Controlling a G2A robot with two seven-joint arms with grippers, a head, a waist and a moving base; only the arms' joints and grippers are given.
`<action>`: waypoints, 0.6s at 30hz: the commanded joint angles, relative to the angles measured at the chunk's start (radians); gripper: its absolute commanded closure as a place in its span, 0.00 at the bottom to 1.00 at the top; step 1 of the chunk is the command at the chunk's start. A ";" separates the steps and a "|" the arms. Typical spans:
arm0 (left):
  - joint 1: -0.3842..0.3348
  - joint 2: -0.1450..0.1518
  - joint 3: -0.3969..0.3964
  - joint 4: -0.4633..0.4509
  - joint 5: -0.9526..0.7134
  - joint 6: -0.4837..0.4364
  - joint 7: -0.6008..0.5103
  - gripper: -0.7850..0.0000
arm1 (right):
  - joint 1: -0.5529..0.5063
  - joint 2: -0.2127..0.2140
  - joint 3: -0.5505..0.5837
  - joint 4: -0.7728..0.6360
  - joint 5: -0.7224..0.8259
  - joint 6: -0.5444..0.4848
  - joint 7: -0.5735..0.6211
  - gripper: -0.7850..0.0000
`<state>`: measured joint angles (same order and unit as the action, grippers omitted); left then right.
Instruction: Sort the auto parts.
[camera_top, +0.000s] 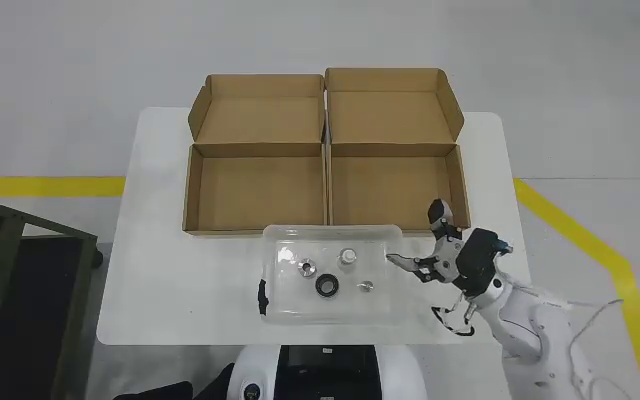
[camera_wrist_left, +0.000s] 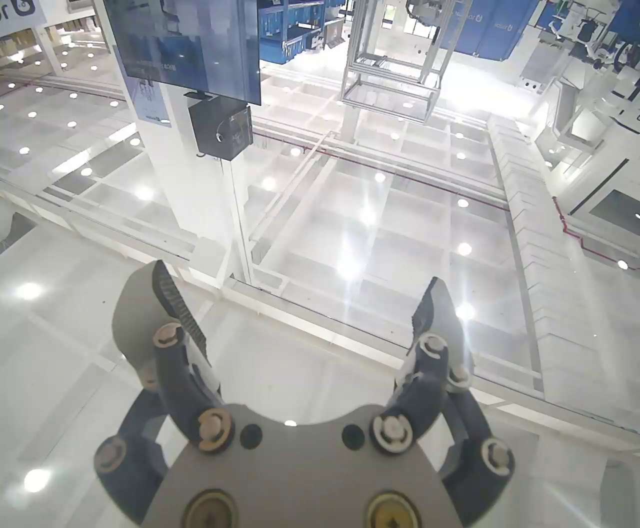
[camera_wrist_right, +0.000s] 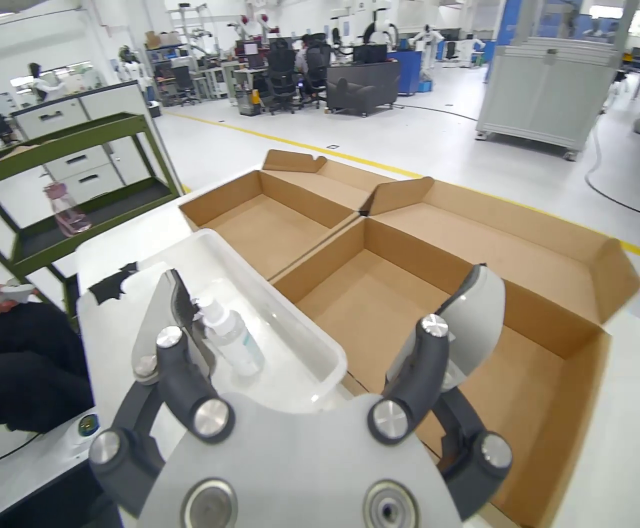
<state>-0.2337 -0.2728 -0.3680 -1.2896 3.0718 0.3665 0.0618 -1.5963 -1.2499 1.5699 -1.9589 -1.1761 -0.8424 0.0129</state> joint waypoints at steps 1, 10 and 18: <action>0.000 0.000 0.000 0.000 0.000 0.000 0.000 0.00 | 0.021 0.002 -0.035 -0.002 0.009 -0.038 0.017 0.00; 0.000 0.000 0.000 0.000 0.000 0.000 0.000 0.00 | 0.089 0.012 -0.145 0.015 -0.024 -0.151 0.093 0.00; 0.000 0.000 0.000 0.000 0.000 0.000 0.000 0.00 | 0.116 0.036 -0.194 0.009 -0.123 -0.170 0.164 0.00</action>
<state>-0.2337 -0.2728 -0.3680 -1.2896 3.0718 0.3665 0.0618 -1.4844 -1.2178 1.3803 -1.9519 -1.2831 -1.0124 0.1711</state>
